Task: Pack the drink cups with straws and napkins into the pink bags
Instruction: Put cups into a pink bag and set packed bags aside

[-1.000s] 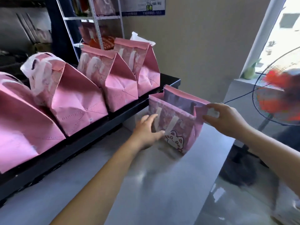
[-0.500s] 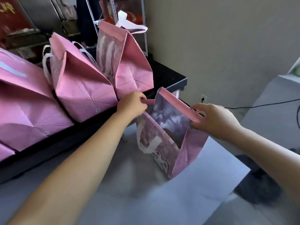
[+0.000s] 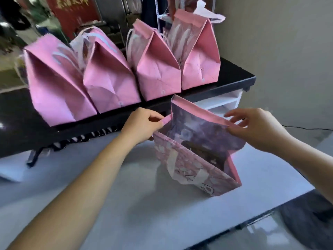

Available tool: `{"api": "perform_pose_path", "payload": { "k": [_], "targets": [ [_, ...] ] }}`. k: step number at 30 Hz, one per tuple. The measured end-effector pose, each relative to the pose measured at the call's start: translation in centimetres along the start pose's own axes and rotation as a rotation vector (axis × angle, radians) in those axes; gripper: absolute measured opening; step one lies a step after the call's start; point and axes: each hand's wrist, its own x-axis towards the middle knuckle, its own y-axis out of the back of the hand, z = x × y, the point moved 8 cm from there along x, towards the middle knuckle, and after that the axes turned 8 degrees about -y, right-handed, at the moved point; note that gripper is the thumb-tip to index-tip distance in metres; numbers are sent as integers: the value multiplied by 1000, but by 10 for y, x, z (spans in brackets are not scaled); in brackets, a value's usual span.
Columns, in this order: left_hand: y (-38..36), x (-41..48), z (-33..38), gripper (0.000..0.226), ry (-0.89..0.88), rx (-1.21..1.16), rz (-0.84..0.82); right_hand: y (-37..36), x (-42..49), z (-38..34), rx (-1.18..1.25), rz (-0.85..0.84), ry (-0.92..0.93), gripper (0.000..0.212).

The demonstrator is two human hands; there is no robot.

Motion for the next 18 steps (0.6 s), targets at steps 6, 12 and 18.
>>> {"api": "perform_pose_path", "payload": {
  "k": [6, 12, 18],
  "targets": [
    [104, -153, -85, 24, 138, -84, 214, -73, -72, -122, 46, -121, 212, 6],
    [196, -323, -174, 31, 348, -245, 495, -183, -155, -258, 9, -379, 419, 19],
    [276, -460, -232, 24, 474, -312, 736, -284, -235, -378, -31, -508, 614, 17]
  ]
}}
